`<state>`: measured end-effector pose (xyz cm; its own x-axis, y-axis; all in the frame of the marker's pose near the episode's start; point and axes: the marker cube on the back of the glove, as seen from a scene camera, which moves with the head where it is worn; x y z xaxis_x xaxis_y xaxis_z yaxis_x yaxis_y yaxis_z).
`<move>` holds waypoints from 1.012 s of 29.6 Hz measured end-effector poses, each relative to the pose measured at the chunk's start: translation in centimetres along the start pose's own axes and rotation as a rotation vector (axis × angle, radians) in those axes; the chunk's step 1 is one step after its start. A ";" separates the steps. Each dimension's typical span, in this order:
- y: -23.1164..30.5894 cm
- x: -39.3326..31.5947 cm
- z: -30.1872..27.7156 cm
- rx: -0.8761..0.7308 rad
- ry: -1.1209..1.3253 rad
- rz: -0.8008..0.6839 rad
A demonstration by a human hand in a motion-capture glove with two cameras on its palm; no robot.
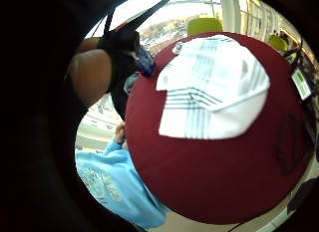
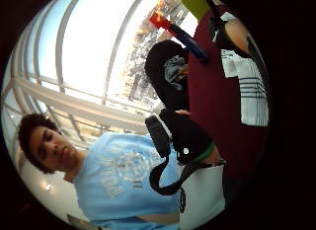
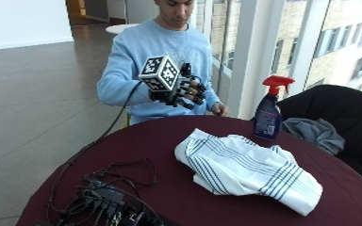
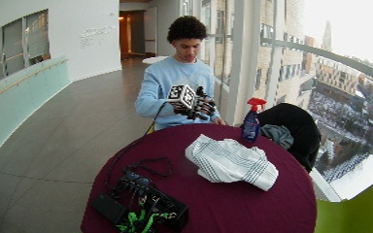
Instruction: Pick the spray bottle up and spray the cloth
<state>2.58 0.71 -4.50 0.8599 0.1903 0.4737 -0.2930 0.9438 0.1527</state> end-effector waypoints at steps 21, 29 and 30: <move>9.6 7.7 -5.1 0.056 0.451 0.128; 10.6 8.0 -5.3 0.063 0.480 0.140; 10.7 8.0 -5.4 0.064 0.483 0.139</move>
<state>8.59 13.81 -3.71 0.9016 0.4307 0.0404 -0.4308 0.8851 0.1761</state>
